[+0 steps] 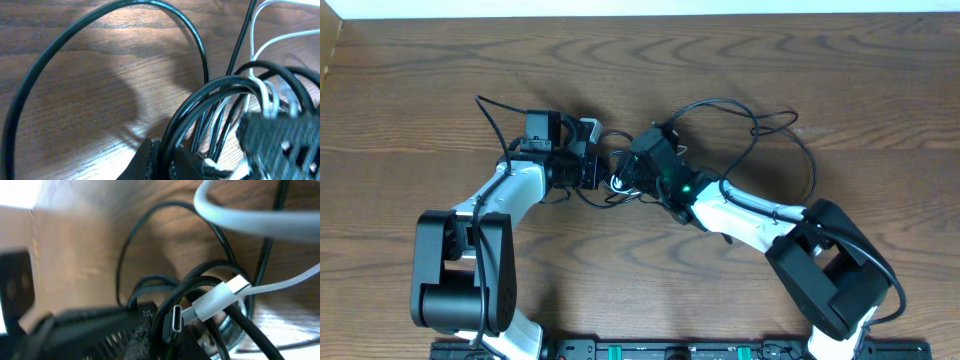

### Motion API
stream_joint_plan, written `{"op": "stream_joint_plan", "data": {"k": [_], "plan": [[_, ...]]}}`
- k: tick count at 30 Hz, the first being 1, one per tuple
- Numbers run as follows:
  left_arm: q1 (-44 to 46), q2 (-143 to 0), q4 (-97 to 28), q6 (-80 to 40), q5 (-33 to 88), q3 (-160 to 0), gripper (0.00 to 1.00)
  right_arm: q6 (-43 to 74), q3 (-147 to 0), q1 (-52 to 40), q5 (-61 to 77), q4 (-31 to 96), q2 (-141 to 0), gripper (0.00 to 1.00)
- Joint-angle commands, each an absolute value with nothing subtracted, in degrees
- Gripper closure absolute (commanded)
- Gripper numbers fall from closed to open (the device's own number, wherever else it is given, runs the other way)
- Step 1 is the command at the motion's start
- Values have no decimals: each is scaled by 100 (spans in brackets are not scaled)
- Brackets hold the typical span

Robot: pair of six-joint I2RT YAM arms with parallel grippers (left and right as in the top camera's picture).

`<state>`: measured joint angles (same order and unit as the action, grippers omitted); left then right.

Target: Untangle cables

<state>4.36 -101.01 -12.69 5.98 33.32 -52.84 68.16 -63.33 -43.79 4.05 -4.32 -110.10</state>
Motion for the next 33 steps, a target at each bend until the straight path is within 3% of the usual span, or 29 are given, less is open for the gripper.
{"op": "stream_joint_plan", "data": {"k": [1,9,20,26,33], "plan": [[447,-10114,-1229,572,3402,-5236,92,5647,-6316,-4313,716,167,-10938,99],[447,-10114,-1232,572,3402,-5236,92,5354,-6316,-3975,-130,1730,-10940,96],[447,-10114,-1232,572,3402,-5236,92,4552,-6493,-3452,222,2309,-10827,72],[447,-10114,-1227,572,3402,-5236,92,4305,-7050,-3245,283,3417,-10516,71],[447,-10114,-1229,569,3404,-5236,92,4106,-7155,-3356,1173,3559,-10486,67]]}}
